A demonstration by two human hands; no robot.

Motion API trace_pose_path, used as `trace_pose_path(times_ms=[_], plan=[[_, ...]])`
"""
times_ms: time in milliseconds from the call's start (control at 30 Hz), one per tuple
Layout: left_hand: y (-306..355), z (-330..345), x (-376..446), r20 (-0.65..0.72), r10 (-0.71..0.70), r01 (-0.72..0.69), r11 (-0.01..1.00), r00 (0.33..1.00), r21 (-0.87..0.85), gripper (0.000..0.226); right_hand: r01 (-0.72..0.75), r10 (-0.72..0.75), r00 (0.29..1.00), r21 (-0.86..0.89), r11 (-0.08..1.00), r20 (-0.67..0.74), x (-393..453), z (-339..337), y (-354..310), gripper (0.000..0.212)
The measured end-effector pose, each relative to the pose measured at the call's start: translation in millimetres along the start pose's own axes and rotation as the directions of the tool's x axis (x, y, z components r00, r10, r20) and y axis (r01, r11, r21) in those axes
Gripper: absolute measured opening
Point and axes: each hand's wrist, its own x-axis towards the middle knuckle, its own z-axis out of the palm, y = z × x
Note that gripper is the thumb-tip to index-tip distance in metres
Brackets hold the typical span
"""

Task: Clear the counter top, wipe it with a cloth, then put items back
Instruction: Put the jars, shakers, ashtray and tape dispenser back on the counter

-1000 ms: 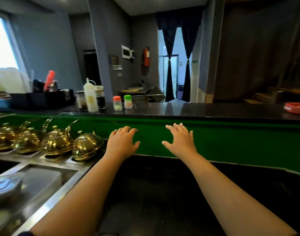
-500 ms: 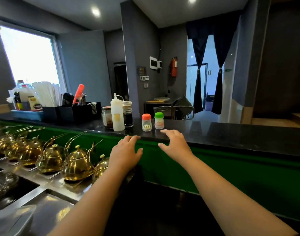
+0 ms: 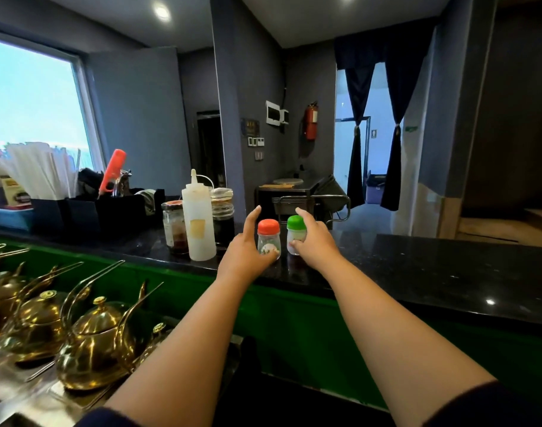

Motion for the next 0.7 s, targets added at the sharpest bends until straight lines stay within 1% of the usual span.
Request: trace_pose_path(times_ms=[167, 300, 367, 467, 567, 700], plan=[[-6, 15, 10, -0.015, 0.0, -0.001, 0.998, 1.0, -0.069, 0.075, 0.014, -0.013, 0.999, 0.017, 1.0, -0.05, 14, 9, 3, 0.054], [-15, 9, 5, -0.111, -0.028, 0.011, 0.989, 0.993, -0.15, 0.067, 0.013, -0.009, 0.998, 0.071, 0.997, -0.064, 20, 14, 2, 0.045], [-23, -2, -2, -0.193, -0.042, 0.012, 0.988, 0.98, -0.157, 0.066, 0.022, -0.018, 0.999, 0.119, 0.993, -0.038, 21, 20, -4, 0.046], [-34, -19, -11, -0.289, -0.037, -0.003, 0.99, 0.957, -0.139, 0.065, 0.022, -0.023, 1.0, 0.173, 0.985, 0.003, 22, 38, -20, 0.053], [-39, -27, -16, -0.313, -0.013, -0.008, 0.998, 0.95, -0.068, 0.065, 0.024, -0.03, 0.999, 0.208, 0.978, 0.025, 26, 60, -37, 0.057], [-48, -25, -19, -0.345, -0.013, 0.011, 1.0, 0.938, -0.009, 0.064, 0.0, -0.01, 0.999, 0.252, 0.968, 0.039, 32, 80, -48, 0.057]])
